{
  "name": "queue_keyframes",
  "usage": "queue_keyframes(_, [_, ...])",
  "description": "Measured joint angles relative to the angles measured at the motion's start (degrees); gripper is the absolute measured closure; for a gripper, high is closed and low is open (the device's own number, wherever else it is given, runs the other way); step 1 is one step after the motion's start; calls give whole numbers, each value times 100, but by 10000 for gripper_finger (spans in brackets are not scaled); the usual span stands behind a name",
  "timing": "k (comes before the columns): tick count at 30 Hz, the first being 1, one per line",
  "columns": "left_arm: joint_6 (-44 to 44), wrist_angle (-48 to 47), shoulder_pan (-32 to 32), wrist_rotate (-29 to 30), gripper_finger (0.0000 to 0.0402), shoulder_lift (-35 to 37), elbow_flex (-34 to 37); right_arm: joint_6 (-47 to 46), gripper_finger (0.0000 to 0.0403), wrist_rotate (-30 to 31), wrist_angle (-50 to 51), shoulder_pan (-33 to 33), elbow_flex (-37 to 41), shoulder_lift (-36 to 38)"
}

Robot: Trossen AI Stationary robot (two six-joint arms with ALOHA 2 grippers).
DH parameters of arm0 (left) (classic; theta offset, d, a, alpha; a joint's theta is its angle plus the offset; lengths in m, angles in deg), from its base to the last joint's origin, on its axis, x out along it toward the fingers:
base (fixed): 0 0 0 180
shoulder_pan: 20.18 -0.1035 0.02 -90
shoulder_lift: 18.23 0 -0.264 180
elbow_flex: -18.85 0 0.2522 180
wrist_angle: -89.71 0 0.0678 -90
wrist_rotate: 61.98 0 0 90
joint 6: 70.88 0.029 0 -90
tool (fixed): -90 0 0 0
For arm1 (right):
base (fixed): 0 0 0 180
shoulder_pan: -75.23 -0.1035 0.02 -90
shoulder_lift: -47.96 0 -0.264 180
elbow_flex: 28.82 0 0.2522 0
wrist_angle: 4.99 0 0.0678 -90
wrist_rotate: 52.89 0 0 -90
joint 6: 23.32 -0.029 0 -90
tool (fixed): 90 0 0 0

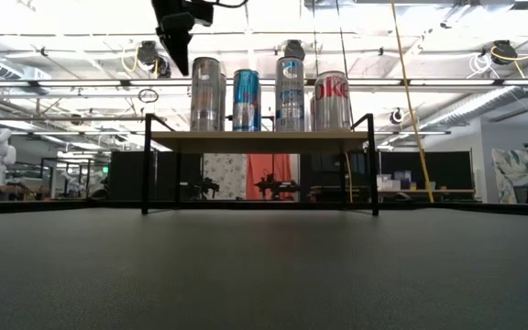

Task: Place canned beverage on shelf
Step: Return to home position

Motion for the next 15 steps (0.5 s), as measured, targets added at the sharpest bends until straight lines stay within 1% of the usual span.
queue_keyframes(6, [0,0,31,16,401,347,0,173,85,150,-2,0,0,0])
queue_keyframes(15, [-16,11,31,-56,401,1004,0,369,85,149,-4,2,0,40])
